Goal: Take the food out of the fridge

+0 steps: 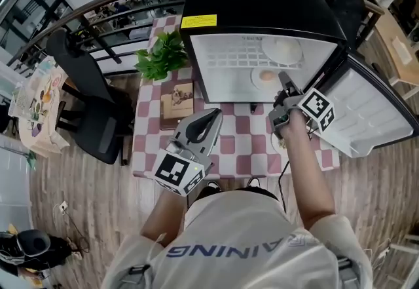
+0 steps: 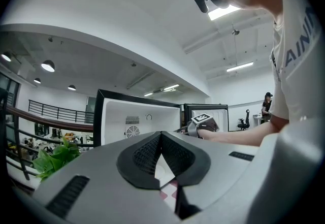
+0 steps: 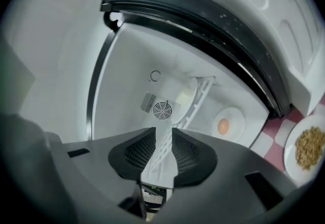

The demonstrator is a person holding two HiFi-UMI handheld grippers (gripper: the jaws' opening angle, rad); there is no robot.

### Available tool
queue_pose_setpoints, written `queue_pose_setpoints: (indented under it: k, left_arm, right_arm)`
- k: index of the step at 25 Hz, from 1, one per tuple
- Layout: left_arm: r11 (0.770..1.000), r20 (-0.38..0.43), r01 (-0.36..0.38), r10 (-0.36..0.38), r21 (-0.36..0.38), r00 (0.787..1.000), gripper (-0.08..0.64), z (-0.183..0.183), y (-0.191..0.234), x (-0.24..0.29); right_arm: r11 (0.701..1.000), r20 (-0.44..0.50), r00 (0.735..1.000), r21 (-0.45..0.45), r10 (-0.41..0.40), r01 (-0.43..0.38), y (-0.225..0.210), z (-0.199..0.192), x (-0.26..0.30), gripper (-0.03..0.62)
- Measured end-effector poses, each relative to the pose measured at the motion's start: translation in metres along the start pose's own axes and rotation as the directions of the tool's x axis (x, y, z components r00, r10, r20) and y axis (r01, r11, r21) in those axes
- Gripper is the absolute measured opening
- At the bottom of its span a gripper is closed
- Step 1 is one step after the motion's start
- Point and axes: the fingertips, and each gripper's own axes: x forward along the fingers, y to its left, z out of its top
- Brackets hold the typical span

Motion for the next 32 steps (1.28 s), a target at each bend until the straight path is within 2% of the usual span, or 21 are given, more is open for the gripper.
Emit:
queue_pose_setpoints:
  k: [2, 5, 9, 17, 32]
  left_arm:
    - [1.0, -0.002, 0.003, -0.003, -0.01, 1.0, 0.008, -0.003, 0.004, -0.001]
    - [1.0, -0.004, 0.009, -0.009, -0.025, 1.0, 0.008, -0.007, 0.01, -0.002]
    - [0.999, -0.002, 0.024, -0.024, -0.039, 1.0, 0.008, -0.012, 0.018, -0.003]
    - [0.997, -0.025, 0.042, -0.044, -0.06, 0.999, 0.008, -0.025, 0.035, -0.004]
    - [0.997, -0.012, 0.033, -0.034, -0.074, 0.999, 0.008, -0.025, 0.044, -0.012]
  right_arm:
    - [0.994, 0.046, 0.999, 0.105, -0.024, 0.02, -0.009, 0.009, 0.008, 0.092]
    - [0.963, 0.112, 0.991, 0.267, -0.075, 0.043, -0.026, 0.022, 0.02, 0.092]
    - [0.925, 0.16, 0.978, 0.375, -0.137, 0.069, -0.04, 0.03, 0.033, 0.092]
    - [0.893, 0.179, 0.959, 0.431, -0.222, 0.126, -0.051, 0.037, 0.049, 0.092]
    - [0.884, 0.224, 0.94, 0.448, -0.257, 0.135, -0.055, 0.044, 0.06, 0.079]
